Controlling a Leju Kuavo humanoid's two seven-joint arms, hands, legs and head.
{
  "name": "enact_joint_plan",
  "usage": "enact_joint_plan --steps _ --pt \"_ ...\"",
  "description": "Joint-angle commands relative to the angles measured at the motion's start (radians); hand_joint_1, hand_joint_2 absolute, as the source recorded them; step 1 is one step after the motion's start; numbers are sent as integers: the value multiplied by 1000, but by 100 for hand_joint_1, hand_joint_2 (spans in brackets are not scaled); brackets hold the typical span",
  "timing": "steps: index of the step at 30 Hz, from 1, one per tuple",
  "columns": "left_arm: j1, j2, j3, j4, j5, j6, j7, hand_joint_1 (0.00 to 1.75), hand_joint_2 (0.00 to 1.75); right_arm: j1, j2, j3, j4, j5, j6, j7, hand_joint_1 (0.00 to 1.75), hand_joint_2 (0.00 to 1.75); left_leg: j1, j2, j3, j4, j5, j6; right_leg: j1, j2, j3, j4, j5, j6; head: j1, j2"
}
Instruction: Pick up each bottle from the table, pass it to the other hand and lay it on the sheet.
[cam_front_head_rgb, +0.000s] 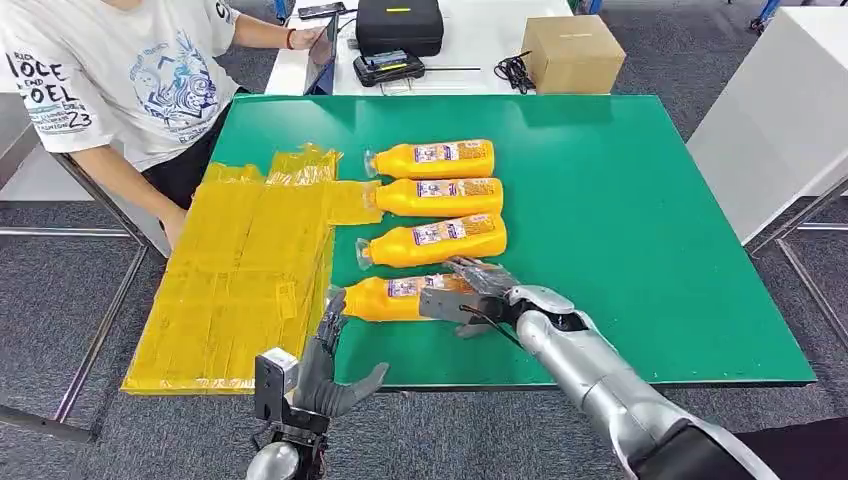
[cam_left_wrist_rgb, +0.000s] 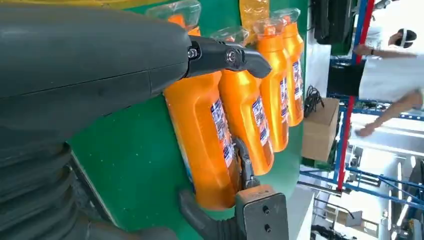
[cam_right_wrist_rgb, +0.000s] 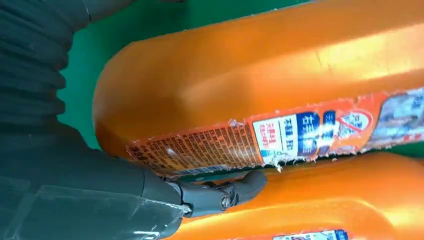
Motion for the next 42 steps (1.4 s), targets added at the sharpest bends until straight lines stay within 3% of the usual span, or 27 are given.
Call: enact_joint_plan --steps 1,7,14,16,17,20,23,24,36,39,42 --pt "-34 23 -3 58 5 1 4 0 175 -65 -12 102 86 -8 20 -2 0 175 2 1 4 0 -1 -2 2 0 4 -1 -1 -3 0 0" --pt "-39 16 -2 69 28 1 -2 0 175 -120 -35 191 105 -62 60 11 0 175 2 1 4 0 -2 -2 2 0 4 -1 -1 -3 0 0" --pt "-38 15 -4 70 34 0 -4 0 175 -128 -36 203 109 -81 62 14 7 175 1 0 2 0 -1 -1 1 0 2 0 -1 -2 0 0" --pt "-37 14 -4 70 42 0 -6 0 175 -134 -38 230 114 -105 58 23 59 175 0 0 1 0 -1 -1 0 0 2 0 -1 -2 0 0" --pt "-37 14 -5 70 45 0 -7 0 175 -137 -39 244 117 -116 56 24 134 175 0 0 1 0 0 -1 0 0 1 0 0 -1 0 0" --pt "-36 11 -7 74 49 0 -7 0 175 -138 -42 254 117 -126 48 25 162 175 2 0 3 0 -1 -2 2 0 4 -1 -1 -3 0 0" --pt "-32 10 -8 75 57 2 -10 0 175 -138 -49 270 112 -145 37 34 166 175 1 0 2 0 -1 -1 1 0 2 0 -1 -2 0 0" --pt "-31 10 -9 74 59 2 -11 0 175 -135 -50 274 111 -152 31 37 175 175 2 0 3 1 -2 -2 2 0 4 -1 -1 -3 0 0" --pt "-13 12 -5 55 68 14 -9 0 175 -57 -32 223 94 -167 -110 47 175 175 1 0 3 0 -1 -1 1 0 3 -1 -1 -2 0 0" --pt "1 14 8 26 73 32 -13 0 175 45 -49 100 -43 -189 -229 18 175 175 2 -1 3 -1 -1 -2 2 -1 4 -2 -1 -2 0 0" --pt "42 20 30 -48 89 56 -26 0 175 235 -64 -81 -321 -162 -361 15 175 175 1 -2 2 -1 -1 -1 2 -2 4 -2 -1 -2 0 0"
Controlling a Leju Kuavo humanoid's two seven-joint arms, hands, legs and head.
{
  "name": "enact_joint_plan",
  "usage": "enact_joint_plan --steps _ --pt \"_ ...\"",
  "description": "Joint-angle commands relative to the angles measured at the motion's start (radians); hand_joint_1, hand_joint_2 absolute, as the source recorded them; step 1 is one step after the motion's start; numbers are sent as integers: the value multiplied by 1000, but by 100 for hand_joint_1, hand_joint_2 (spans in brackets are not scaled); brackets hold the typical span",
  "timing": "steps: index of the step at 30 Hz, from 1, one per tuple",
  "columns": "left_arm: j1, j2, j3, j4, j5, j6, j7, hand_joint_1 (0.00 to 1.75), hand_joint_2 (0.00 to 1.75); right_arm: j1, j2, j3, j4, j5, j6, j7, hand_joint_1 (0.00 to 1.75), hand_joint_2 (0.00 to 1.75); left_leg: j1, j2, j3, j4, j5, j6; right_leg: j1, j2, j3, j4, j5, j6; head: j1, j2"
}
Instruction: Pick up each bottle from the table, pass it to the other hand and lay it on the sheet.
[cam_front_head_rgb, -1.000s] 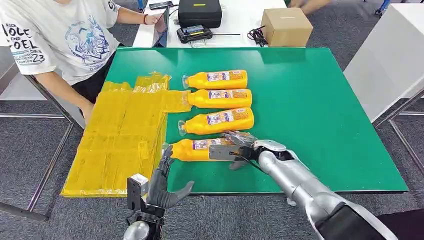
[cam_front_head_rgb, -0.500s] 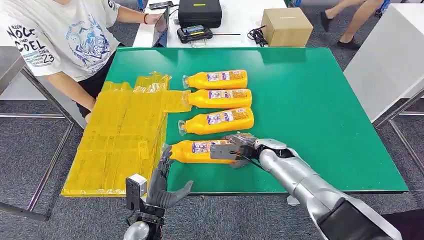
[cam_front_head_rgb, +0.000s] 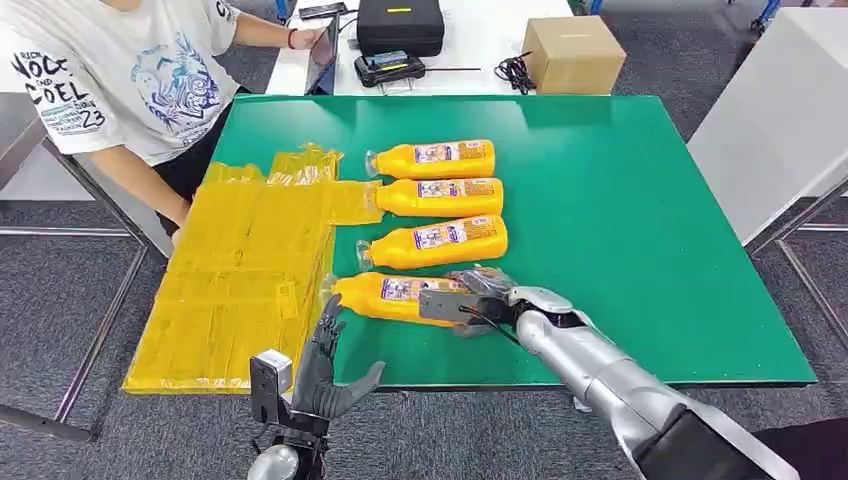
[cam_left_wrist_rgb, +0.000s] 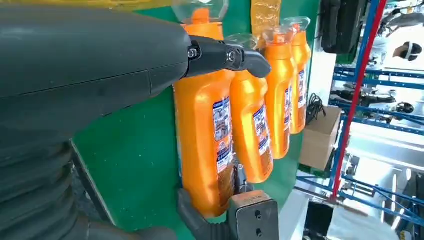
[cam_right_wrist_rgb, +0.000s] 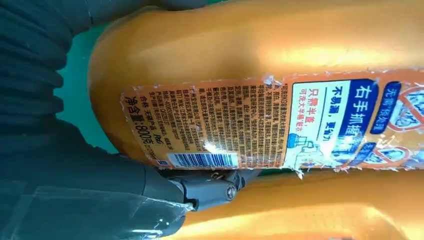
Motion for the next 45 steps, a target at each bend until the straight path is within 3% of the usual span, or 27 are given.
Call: enact_joint_plan --steps 1,4,7,24,26,31,33,34,37,45 --pt "56 21 38 -99 27 41 -17 0 175 350 -24 -345 -478 33 -241 -39 175 175 3 -1 3 0 -2 -2 3 -2 5 -2 -2 -3 0 0" --pt "69 22 45 -122 26 46 -17 0 175 451 4 -445 -616 80 -284 -104 175 175 2 -1 1 0 -2 -2 2 -1 2 -1 -2 -2 0 0" --pt "66 19 45 -116 24 48 -18 0 175 490 36 -488 -663 113 -294 -139 175 175 1 -2 -2 0 -1 -1 1 -1 -1 0 -1 -2 0 0" --pt "64 18 44 -112 23 48 -19 0 175 485 41 -492 -652 117 -292 -144 175 175 1 1 0 0 -2 -1 1 0 1 -1 -2 -2 0 0" --pt "61 21 37 -110 22 49 -20 0 175 507 78 -541 -664 130 -304 -193 175 175 1 1 0 0 -2 -1 1 0 1 -1 -2 -2 0 0" --pt "72 27 40 -153 37 52 -14 0 175 545 115 -600 -687 162 -352 -200 175 175 1 1 0 0 -2 -2 1 0 0 -1 -2 -2 0 0" --pt "71 34 32 -160 82 -3 13 0 175 557 120 -605 -685 198 -397 -232 175 175 2 0 -1 0 -2 -1 2 0 0 -1 -1 -2 0 0" --pt "64 47 12 -160 161 -103 45 0 175 565 116 -585 -671 248 -421 -271 175 175 2 0 1 0 -3 -2 2 0 2 -1 -2 -3 0 0" --pt "26 64 -32 -157 254 -212 76 0 175 612 180 -561 -579 211 -415 -411 175 175 2 -1 0 -1 -2 -1 2 -1 1 -1 -1 -2 0 0" --pt "-31 64 -81 -126 346 -274 108 0 175 625 306 -422 -381 138 -400 -545 175 175 3 2 2 -2 -3 -3 3 2 2 -2 -1 -4 0 0"
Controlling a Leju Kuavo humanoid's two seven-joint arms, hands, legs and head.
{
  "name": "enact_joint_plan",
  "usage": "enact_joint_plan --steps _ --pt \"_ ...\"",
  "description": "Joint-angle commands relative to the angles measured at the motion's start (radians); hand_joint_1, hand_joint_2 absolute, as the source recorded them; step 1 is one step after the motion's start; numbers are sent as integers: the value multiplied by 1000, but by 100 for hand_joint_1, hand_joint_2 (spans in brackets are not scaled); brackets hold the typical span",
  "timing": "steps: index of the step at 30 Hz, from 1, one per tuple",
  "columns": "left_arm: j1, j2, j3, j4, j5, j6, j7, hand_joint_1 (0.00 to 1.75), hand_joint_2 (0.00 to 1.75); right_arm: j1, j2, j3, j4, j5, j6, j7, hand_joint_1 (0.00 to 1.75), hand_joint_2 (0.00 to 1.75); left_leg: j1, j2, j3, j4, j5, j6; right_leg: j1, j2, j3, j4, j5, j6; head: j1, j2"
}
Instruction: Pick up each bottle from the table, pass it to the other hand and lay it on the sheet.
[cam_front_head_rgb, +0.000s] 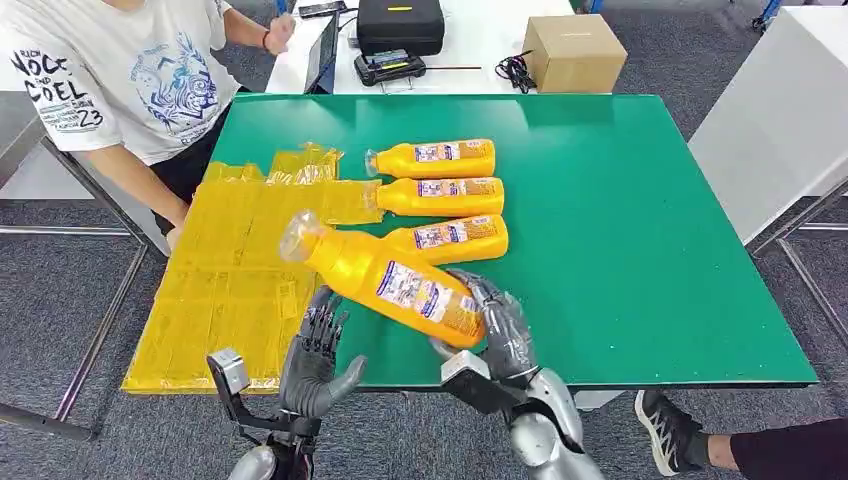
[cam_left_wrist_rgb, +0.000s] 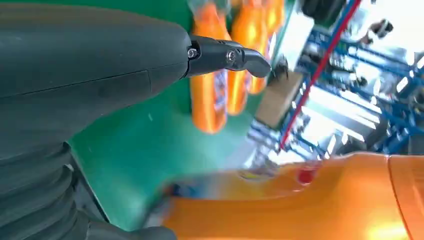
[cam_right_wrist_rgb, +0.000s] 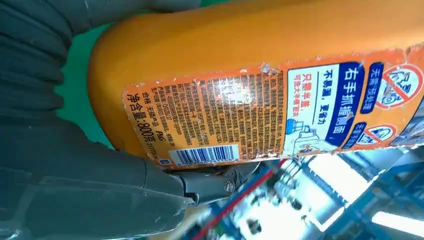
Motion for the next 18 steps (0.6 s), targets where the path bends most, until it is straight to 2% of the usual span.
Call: enact_joint_plan --steps 1,13,18 --pt "-77 49 -72 46 72 -39 28 0 175 -8 122 138 253 -43 20 -67 175 175 2 2 4 -2 -1 -2 2 2 4 -2 0 -2 0 0" --pt "-76 57 -86 52 130 -83 44 0 175 -21 131 171 306 -82 36 -94 175 175 2 3 6 -1 -2 -2 2 2 6 -2 -2 -3 0 0" --pt "-74 58 -88 49 130 -82 43 0 175 -19 134 174 319 -89 42 -95 175 175 0 1 2 -1 0 -1 1 1 2 -1 0 -2 0 0"
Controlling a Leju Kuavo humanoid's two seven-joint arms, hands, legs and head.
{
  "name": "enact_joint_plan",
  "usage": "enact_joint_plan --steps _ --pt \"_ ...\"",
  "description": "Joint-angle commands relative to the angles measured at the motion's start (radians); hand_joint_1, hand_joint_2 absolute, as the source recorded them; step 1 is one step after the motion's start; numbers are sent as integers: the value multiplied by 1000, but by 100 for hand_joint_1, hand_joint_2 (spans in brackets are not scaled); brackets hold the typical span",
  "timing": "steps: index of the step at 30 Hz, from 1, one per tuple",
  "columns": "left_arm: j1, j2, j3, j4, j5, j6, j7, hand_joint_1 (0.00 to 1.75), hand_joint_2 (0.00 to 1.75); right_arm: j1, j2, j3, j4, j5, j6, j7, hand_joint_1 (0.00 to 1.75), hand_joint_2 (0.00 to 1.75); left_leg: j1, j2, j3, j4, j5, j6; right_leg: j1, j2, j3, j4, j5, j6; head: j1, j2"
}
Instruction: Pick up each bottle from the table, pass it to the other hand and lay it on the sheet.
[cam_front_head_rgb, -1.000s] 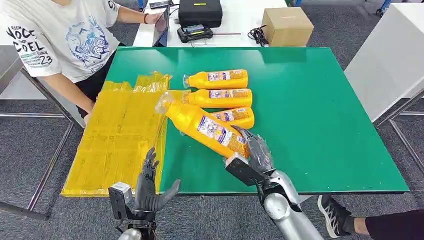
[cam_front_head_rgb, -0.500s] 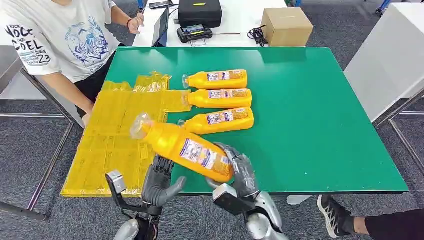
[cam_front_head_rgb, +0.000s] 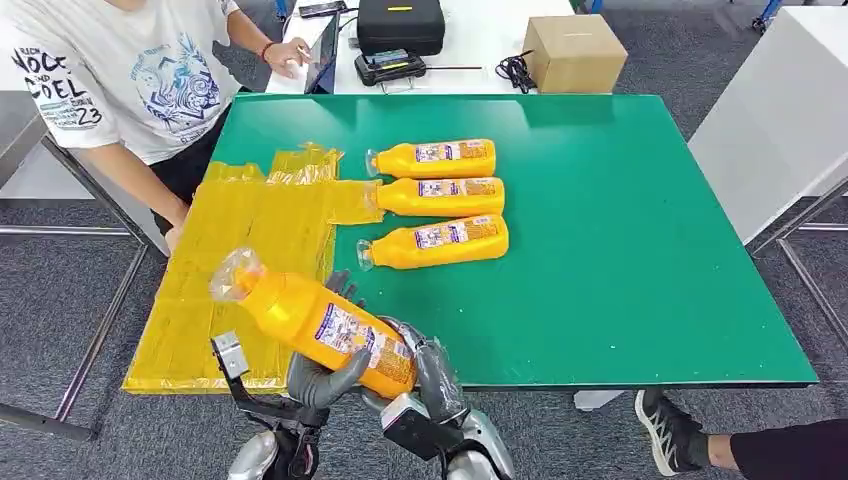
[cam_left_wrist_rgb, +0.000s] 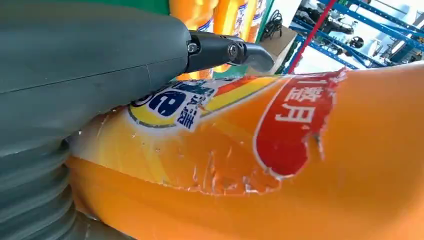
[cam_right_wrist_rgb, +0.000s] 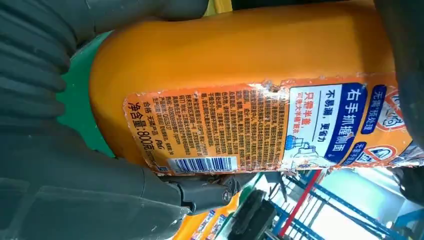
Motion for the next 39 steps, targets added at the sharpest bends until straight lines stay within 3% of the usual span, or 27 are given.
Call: enact_joint_plan --steps 1,19,20,21,39 --pt "-36 38 -32 47 -1 2 6 0 175 -32 -5 47 106 -5 10 -6 175 175 2 1 5 -1 -1 -2 2 0 5 -2 -1 -2 0 0" --pt "-23 41 -21 35 -1 4 -10 0 175 -50 -6 77 152 -8 46 -5 175 175 3 2 8 0 -3 -3 3 1 8 -2 -2 -4 0 0" --pt "-15 35 -15 23 5 -9 -21 136 175 -51 -6 78 159 -11 58 -3 175 175 4 3 9 0 -4 -3 4 1 9 -2 -2 -4 0 0" --pt "-10 32 -15 9 15 -35 -35 175 175 -50 -7 78 157 -13 69 3 175 175 2 1 6 -1 -2 -2 3 0 7 -2 -1 -3 0 0" --pt "5 20 -18 -34 -60 -6 -78 175 175 -46 -9 85 159 -8 86 19 175 175 1 0 3 0 -1 -1 1 -1 3 -1 -1 -2 0 0"
